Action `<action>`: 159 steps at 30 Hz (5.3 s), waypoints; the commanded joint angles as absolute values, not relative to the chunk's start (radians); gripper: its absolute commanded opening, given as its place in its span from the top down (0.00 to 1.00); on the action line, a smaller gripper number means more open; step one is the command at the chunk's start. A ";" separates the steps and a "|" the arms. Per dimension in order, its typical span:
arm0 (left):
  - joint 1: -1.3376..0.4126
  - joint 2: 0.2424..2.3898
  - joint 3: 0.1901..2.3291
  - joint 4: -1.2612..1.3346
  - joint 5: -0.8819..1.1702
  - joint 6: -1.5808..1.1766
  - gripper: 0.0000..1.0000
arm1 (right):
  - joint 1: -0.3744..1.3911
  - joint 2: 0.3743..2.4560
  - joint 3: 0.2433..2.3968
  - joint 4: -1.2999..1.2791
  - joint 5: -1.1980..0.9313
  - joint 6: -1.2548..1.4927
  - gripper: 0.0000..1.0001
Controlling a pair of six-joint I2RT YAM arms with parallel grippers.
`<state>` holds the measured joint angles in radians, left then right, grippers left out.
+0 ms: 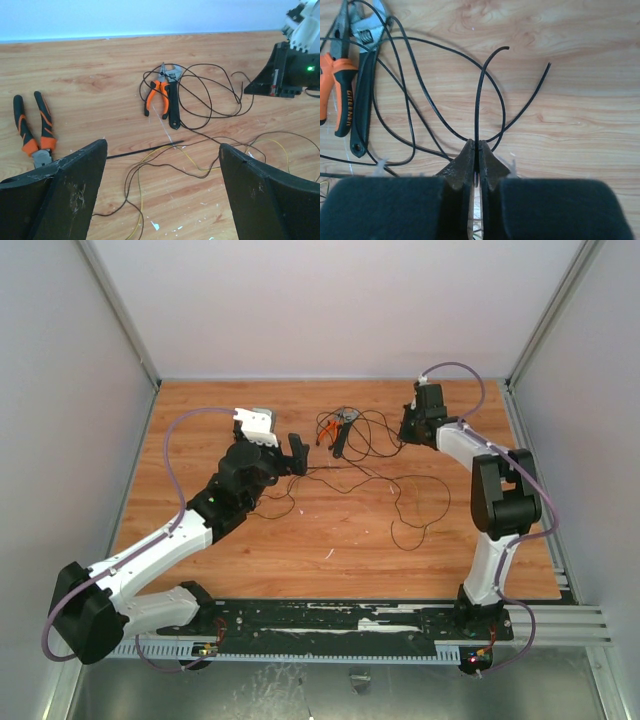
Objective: Zip-tie the wires
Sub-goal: Untie the cable at the center of the board.
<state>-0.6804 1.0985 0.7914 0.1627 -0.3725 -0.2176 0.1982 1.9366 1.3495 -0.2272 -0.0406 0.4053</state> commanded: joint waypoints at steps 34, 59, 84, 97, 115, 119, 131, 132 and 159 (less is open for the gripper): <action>-0.607 1.333 1.332 0.259 0.064 -0.300 0.02 | 0.192 1.584 2.080 -0.116 -0.288 0.038 1.00; -0.666 1.573 1.518 0.551 0.292 -0.535 0.08 | 0.262 1.218 1.266 0.235 -0.573 -0.095 1.00; -0.715 1.649 1.603 0.543 0.298 -0.502 1.00 | 0.389 1.210 1.258 0.219 -0.487 -0.151 1.00; -0.703 1.693 1.928 0.212 0.230 -0.312 1.00 | 0.387 1.204 1.093 0.218 -0.381 -0.154 0.17; -0.674 1.658 2.016 0.134 0.215 -0.286 1.00 | 0.305 1.620 1.093 0.220 -0.311 0.093 0.08; -0.670 1.649 2.015 0.133 0.216 -0.286 1.00 | 0.304 1.691 1.094 0.228 -0.285 0.133 0.09; -0.667 1.628 2.004 0.132 0.212 -0.287 1.00 | 0.300 1.900 1.192 0.155 -0.273 0.205 0.27; -0.666 1.627 2.004 0.132 0.210 -0.285 1.00 | 0.302 1.910 1.197 0.153 -0.274 0.211 0.29; -0.555 1.442 1.790 0.155 0.140 -0.307 1.00 | 0.257 1.903 1.514 -0.170 -0.071 0.108 1.00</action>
<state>-0.6090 1.5352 1.8702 0.1120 0.1688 -0.2817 0.2878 1.9820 1.3300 -0.0235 -0.2047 0.1913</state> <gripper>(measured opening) 0.030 0.013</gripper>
